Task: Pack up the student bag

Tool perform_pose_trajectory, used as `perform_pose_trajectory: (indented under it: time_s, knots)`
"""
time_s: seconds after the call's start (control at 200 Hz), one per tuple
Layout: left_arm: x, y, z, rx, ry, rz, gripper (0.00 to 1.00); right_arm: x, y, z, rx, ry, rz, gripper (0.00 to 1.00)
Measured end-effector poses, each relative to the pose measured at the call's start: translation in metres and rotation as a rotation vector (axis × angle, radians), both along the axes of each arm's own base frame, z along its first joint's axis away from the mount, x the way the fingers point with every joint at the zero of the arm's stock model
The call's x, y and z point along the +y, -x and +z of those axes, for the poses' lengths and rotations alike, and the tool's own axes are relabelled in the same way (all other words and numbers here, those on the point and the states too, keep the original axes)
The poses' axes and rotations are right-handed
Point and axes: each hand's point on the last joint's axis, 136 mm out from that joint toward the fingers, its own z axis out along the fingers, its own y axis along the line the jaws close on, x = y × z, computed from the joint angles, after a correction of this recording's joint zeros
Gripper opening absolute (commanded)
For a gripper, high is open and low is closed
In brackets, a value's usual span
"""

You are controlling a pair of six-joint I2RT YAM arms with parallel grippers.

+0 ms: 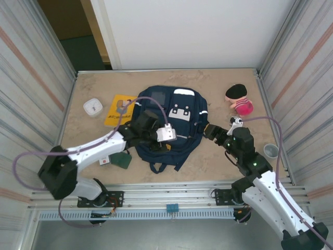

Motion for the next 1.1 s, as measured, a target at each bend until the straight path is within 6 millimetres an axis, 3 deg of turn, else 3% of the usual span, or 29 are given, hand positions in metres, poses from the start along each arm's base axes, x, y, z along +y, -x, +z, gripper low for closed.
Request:
perform_pose_trajectory:
  time_s: [0.16,0.581,0.707,0.812,0.867,0.987,1.097]
  knots:
    - [-0.010,-0.008,-0.031,0.009,-0.088,-0.088,0.70,-0.002,0.004,-0.006,0.016,0.033,0.011,0.78]
    - [-0.024,-0.028,-0.044,-0.065,-0.121,-0.143,0.69,-0.004,0.010,-0.009,-0.007,0.023,0.014,0.79]
    - [-0.025,-0.034,-0.051,-0.078,-0.135,-0.126,0.47,-0.005,0.011,-0.011,-0.007,0.024,0.015,0.80]
    - [-0.028,-0.039,-0.053,-0.102,-0.134,-0.119,0.13,-0.004,0.012,-0.017,0.003,0.027,0.021,0.79]
    - [-0.029,-0.041,-0.052,-0.112,-0.126,-0.109,0.00,-0.004,0.012,-0.022,0.011,0.030,0.022,0.77]
    - [-0.026,-0.038,-0.039,-0.115,-0.086,-0.114,0.00,-0.004,0.013,-0.032,0.025,0.043,0.027,0.73]
    - [-0.014,-0.030,-0.006,-0.071,0.011,-0.129,0.00,0.005,0.013,-0.042,0.013,0.062,0.086,0.74]
